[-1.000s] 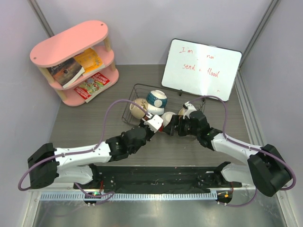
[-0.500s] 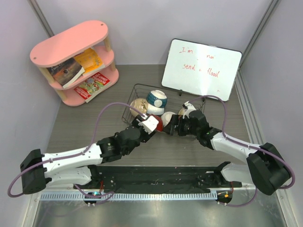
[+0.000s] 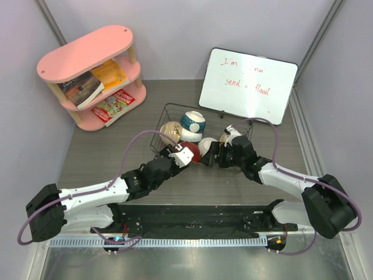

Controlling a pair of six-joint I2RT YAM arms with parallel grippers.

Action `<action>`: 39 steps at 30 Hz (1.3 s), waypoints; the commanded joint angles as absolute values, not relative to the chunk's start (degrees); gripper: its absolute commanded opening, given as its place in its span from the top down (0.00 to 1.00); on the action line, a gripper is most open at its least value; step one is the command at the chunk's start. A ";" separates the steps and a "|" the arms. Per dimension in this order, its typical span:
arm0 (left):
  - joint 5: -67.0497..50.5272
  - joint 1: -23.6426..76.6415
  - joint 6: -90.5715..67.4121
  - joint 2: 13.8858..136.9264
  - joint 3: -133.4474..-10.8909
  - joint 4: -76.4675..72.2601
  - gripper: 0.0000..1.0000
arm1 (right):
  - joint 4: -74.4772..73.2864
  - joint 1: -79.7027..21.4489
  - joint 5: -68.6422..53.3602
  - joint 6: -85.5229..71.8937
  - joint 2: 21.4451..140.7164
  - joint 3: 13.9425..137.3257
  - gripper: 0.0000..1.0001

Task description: Unload the bowls from the dish rack

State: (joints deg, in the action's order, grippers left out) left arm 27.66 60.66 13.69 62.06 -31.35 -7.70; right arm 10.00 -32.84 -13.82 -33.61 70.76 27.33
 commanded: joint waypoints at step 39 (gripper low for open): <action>17.74 49.39 1.15 73.91 -24.00 -40.41 0.50 | -4.04 -34.63 -30.59 -32.17 70.75 26.89 0.03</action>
State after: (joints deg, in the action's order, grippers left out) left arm 14.31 49.74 5.85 71.05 -26.26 -29.82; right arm 7.92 -31.83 -19.20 -33.36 69.95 29.04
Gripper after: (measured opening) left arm 0.531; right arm 0.973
